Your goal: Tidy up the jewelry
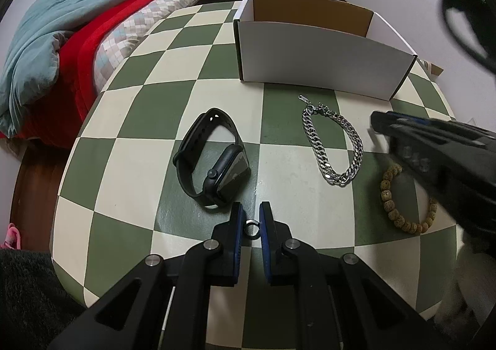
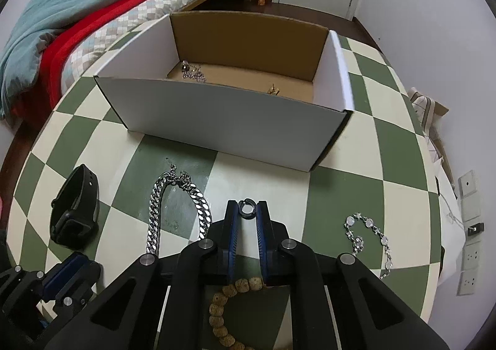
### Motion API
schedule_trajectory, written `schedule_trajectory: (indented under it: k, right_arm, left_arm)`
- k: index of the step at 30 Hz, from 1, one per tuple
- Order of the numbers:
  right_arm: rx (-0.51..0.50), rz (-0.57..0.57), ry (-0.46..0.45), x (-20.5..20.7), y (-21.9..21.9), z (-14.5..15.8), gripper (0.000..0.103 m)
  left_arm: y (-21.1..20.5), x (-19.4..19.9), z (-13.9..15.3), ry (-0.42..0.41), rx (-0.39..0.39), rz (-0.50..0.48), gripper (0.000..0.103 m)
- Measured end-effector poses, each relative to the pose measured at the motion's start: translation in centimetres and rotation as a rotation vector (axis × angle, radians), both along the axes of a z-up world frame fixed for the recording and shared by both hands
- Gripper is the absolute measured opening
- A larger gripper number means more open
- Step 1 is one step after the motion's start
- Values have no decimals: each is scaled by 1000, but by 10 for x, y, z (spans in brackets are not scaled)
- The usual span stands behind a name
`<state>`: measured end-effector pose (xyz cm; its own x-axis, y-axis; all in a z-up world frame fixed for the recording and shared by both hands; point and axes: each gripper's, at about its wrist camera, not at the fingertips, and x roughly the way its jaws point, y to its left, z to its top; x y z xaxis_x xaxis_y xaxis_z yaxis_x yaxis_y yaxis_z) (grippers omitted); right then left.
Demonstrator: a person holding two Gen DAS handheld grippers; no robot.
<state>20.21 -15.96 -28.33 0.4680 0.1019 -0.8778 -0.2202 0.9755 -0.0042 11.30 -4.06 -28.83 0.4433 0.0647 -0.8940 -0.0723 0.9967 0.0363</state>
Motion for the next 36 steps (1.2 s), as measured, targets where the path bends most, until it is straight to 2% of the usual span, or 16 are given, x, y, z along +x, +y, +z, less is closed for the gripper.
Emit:
schedule_trajectory:
  k: [3, 6, 10, 12, 14, 17, 18, 19, 21, 31, 34, 35, 36]
  right_arm:
    - [16, -6, -24, -8, -5, 11, 12]
    - [45, -26, -49, -17, -17, 27, 12]
    - [90, -64, -72, -29, -35, 45, 12]
    - [105, -81, -79, -35, -43, 53, 12]
    - [125, -98, -80, -40, -52, 60, 12]
    - [135, -114, -77, -46, -62, 65, 12]
    - [138, -120, -75, -50, -65, 65, 12]
    - [140, -125, -73, -53, -67, 65, 12]
    - [152, -137, -64, -59, -72, 61, 12]
    - [206, -179, 5, -85, -76, 32, 12]
    - [208, -176, 14, -88, -74, 27, 12]
    - [208, -177, 16, -88, -74, 27, 12]
    - [209, -178, 18, -88, -75, 26, 12]
  left_arm:
    - [0, -2, 5, -5, -4, -3, 8]
    - [-3, -3, 16, -20, -15, -13, 1]
    - [-8, -3, 31, -46, -29, -32, 1]
    - [-6, -4, 36, -46, -75, -28, 1]
    - [6, -10, 42, -62, -154, -14, 2]
    - [26, -16, 43, -61, -253, 25, 7]
    - [29, -17, 41, -53, -253, 37, 13]
    - [30, -18, 40, -46, -238, 47, 27]
    - [31, -19, 34, -39, -217, 43, 46]
    - [8, -17, 1, 22, -82, -19, 47]
    - [4, -18, -1, 12, -35, -31, 46]
    - [3, -19, -1, 7, -33, -33, 45]
    - [3, -20, -1, -1, -34, -37, 35]
